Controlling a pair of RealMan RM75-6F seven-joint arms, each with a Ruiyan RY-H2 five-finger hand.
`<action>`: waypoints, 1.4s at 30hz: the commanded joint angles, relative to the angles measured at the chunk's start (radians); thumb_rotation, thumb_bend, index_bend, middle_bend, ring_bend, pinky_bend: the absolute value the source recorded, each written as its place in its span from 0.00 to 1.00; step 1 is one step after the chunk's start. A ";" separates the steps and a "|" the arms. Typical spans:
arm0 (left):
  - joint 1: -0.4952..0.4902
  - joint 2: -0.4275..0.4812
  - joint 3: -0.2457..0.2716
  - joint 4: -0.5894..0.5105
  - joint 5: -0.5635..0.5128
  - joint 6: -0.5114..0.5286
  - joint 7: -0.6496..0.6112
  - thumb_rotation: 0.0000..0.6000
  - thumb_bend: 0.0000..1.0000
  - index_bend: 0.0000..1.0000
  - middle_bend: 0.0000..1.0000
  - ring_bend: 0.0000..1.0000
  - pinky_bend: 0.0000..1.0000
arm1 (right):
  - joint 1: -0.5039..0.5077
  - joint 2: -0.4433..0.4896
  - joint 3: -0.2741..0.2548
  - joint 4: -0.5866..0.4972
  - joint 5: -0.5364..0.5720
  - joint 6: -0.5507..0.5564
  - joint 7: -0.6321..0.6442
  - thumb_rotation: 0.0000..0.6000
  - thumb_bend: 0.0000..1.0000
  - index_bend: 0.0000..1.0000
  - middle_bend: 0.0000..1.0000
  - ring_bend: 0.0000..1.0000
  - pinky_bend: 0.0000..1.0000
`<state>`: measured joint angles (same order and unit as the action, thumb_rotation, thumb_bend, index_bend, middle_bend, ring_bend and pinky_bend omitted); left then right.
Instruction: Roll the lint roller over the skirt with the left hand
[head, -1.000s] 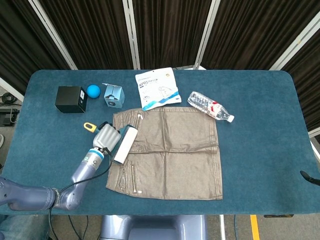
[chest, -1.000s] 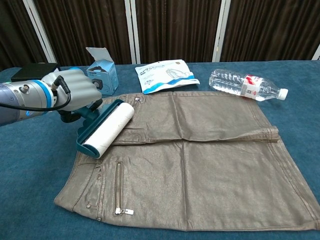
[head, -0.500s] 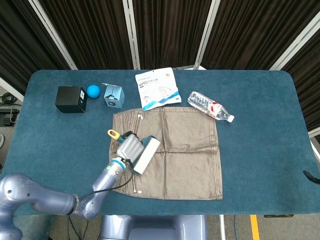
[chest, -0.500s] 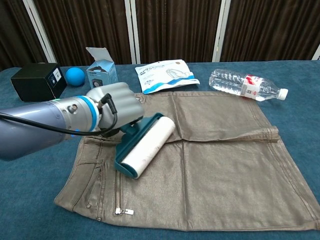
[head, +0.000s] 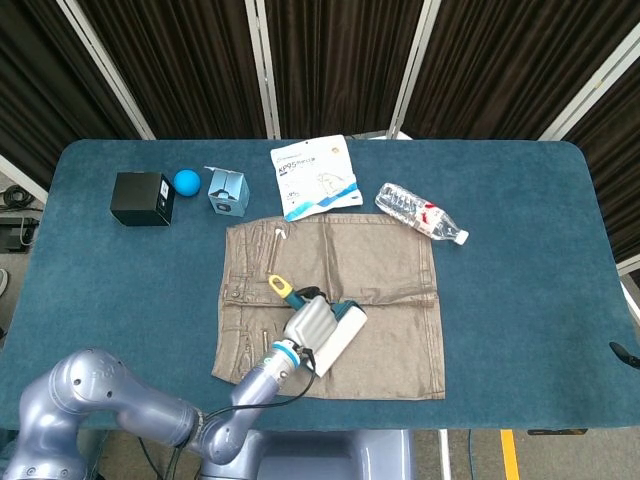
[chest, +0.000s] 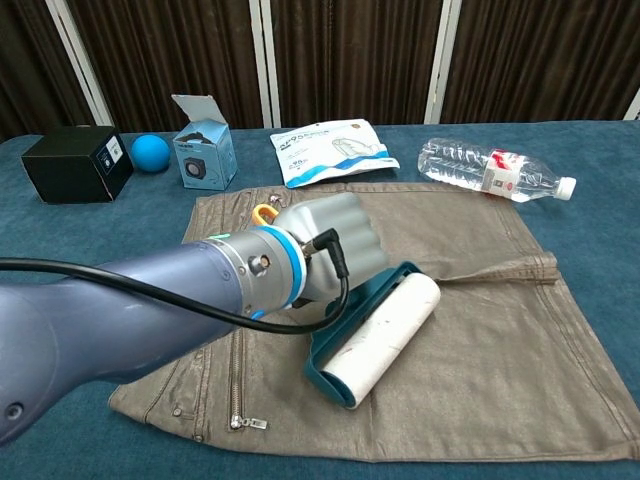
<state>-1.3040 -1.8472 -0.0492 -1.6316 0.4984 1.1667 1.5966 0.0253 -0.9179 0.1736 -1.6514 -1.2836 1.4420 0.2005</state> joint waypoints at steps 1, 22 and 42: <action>-0.009 -0.010 -0.004 0.003 -0.007 0.004 0.006 1.00 0.65 0.68 0.46 0.38 0.45 | 0.000 -0.001 0.000 0.002 0.002 -0.001 0.000 1.00 0.00 0.00 0.00 0.00 0.00; 0.114 0.202 0.142 0.015 0.001 0.020 -0.148 1.00 0.65 0.68 0.47 0.39 0.46 | -0.002 -0.003 -0.002 -0.014 -0.009 0.012 -0.024 1.00 0.00 0.00 0.00 0.00 0.00; 0.277 0.348 0.234 0.140 0.067 -0.066 -0.368 1.00 0.65 0.68 0.47 0.39 0.46 | 0.014 -0.017 -0.009 -0.035 -0.027 0.007 -0.079 1.00 0.00 0.00 0.00 0.00 0.00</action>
<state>-1.0385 -1.5065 0.1790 -1.5041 0.5577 1.1104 1.2407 0.0388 -0.9341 0.1656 -1.6852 -1.3102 1.4494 0.1248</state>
